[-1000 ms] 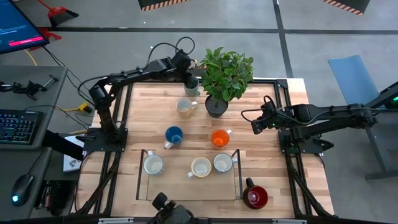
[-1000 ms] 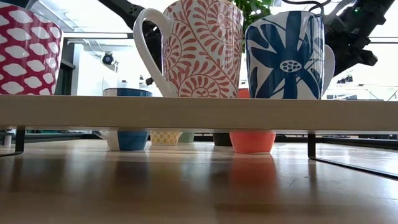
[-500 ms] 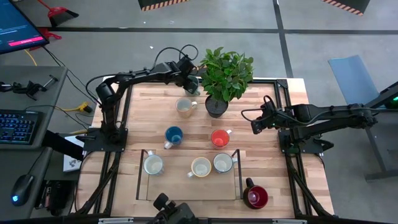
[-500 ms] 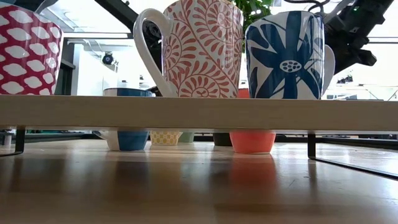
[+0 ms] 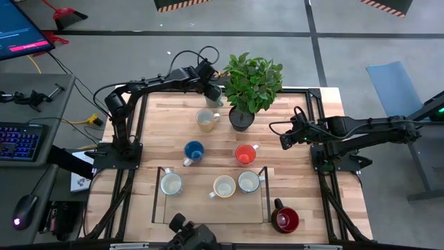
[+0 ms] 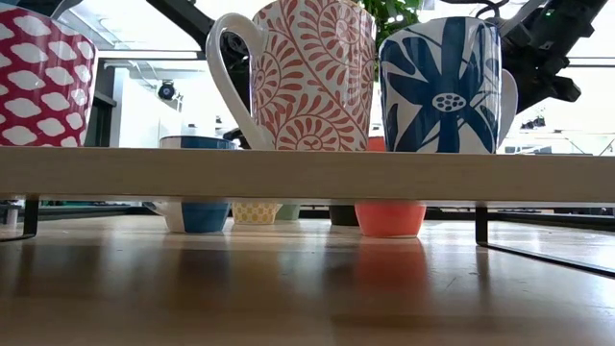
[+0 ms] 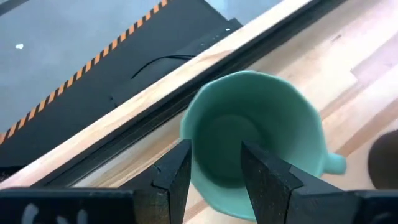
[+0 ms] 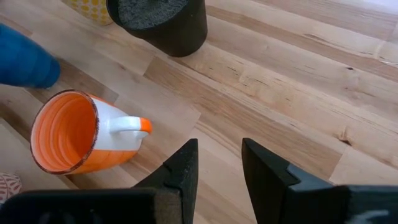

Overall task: Place coffee mugs
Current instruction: Put the green mug on the shelf

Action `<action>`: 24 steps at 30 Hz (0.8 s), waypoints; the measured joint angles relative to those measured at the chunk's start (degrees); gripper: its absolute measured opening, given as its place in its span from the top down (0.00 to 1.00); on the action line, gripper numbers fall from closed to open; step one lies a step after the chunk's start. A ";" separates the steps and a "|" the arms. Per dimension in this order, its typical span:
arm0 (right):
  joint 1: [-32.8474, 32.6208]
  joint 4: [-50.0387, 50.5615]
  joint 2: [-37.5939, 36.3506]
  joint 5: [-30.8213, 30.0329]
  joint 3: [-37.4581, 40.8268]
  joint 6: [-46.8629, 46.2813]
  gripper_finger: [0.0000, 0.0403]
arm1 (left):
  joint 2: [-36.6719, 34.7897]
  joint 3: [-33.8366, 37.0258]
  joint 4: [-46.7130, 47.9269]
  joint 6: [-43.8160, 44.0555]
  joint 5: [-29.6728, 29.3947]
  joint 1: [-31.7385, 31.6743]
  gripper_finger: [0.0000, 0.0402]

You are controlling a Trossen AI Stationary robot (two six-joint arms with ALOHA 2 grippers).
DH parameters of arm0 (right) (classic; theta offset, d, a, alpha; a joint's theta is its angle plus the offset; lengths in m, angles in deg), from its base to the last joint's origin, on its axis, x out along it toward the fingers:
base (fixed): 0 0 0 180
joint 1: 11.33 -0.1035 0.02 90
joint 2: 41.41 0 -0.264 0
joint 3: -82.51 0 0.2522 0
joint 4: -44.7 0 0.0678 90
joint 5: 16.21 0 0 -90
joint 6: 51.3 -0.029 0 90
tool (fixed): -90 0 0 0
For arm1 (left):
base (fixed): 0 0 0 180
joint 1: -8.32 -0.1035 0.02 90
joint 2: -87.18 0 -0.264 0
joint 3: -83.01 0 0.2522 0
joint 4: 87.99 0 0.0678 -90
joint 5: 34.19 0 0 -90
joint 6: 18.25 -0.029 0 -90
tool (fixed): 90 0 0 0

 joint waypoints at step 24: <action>0.00 0.00 0.00 -0.06 0.00 0.48 0.74 | 0.05 0.00 3.52 3.10 -1.83 0.13 0.68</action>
